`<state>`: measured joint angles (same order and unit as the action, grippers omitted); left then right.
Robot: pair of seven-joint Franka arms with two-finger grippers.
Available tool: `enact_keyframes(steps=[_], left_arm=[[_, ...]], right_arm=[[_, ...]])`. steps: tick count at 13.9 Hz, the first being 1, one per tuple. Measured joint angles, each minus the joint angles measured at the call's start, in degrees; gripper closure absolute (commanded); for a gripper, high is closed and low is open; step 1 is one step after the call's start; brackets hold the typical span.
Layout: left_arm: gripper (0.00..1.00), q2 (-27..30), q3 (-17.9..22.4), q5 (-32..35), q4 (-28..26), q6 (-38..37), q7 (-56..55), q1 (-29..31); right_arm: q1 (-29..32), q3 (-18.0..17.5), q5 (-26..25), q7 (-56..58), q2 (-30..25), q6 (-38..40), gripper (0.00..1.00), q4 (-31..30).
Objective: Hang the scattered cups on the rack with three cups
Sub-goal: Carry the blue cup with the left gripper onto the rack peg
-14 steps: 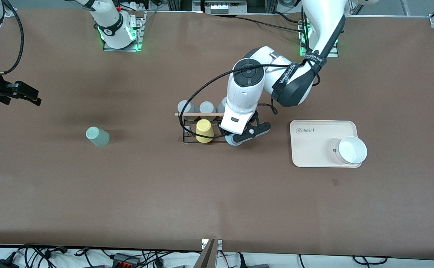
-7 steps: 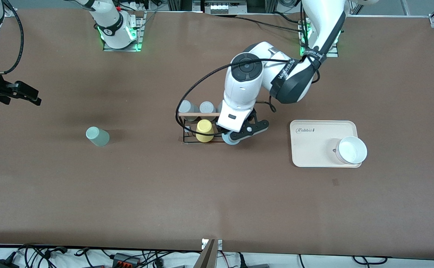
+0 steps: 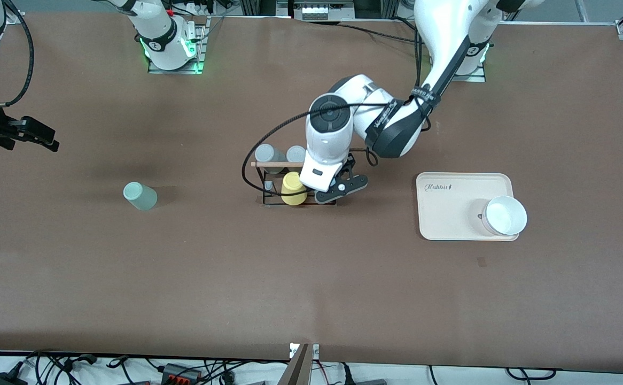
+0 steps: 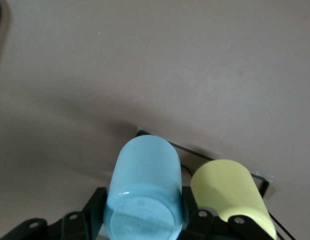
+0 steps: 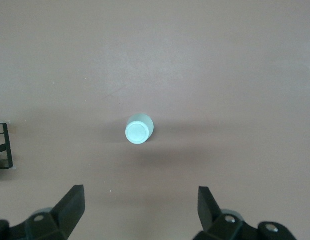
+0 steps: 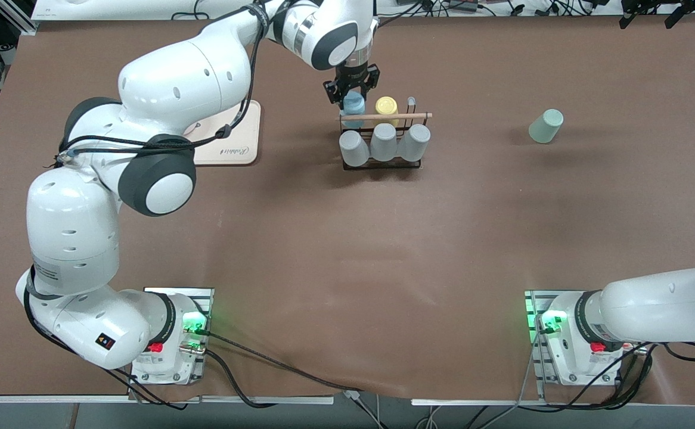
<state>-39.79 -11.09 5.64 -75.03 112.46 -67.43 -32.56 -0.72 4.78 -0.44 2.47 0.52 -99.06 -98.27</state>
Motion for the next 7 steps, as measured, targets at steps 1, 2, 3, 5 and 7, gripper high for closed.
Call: enact_keyframes(steps=[1,2,3,5,7], left_arm=[[0.60,-0.3,0.0,0.0,0.0,0.0,0.0,0.0],[0.42,-0.4,0.0,0.0,0.0,0.0,0.0,0.0],[0.13,-0.5,0.1,0.0,0.1,0.1,0.0,0.0],[0.00,-0.7,0.1,0.0,0.1,0.1,0.0,0.0],[0.00,-0.7,0.1,0.0,0.3,0.1,0.0,0.0]], right_arm=[[0.0,0.0,0.0,0.0,0.1,0.2,0.00,0.0],[0.0,0.0,0.0,0.0,0.3,0.4,0.00,0.0],[0.0,0.0,0.0,0.0,0.7,0.4,0.00,-0.1],[0.1,0.1,0.0,0.0,1.3,0.4,0.00,-0.1],[0.1,0.3,0.0,0.0,1.4,0.4,0.00,-0.1]])
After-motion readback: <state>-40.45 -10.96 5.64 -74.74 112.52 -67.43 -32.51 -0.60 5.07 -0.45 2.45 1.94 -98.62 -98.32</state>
